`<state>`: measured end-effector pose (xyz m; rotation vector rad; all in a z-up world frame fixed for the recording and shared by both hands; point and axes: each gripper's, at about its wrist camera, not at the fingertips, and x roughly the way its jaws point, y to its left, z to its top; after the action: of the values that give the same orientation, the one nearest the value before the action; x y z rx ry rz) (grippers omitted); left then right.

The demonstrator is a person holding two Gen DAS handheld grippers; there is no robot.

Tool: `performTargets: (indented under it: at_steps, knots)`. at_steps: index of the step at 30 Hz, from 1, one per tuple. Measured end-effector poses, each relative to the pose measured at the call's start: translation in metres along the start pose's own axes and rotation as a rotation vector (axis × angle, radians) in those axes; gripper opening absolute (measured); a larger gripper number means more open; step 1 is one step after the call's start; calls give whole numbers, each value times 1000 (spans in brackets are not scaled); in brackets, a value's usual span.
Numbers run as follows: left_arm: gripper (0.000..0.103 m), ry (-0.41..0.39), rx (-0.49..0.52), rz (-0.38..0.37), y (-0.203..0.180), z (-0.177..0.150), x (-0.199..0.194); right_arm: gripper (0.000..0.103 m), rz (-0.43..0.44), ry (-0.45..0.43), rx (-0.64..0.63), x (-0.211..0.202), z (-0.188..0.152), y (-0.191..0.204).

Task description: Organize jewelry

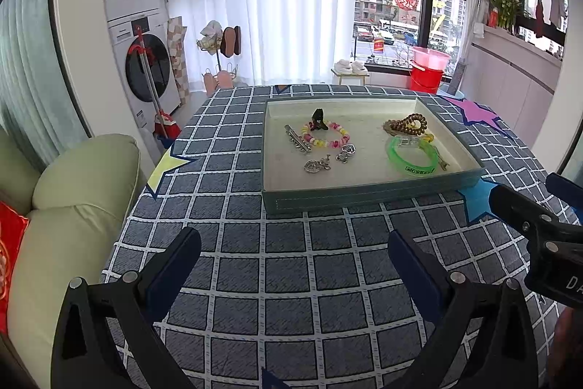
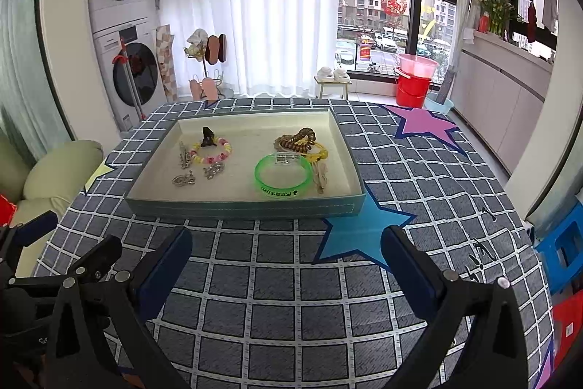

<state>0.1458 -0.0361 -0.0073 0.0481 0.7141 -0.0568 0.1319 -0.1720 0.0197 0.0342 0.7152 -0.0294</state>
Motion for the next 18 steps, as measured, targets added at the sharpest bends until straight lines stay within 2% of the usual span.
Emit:
performTargets:
  at_steps: [18]
  knots:
    - [103,1,-3,0,2,0,1,103,2,0,0,0,0,1]
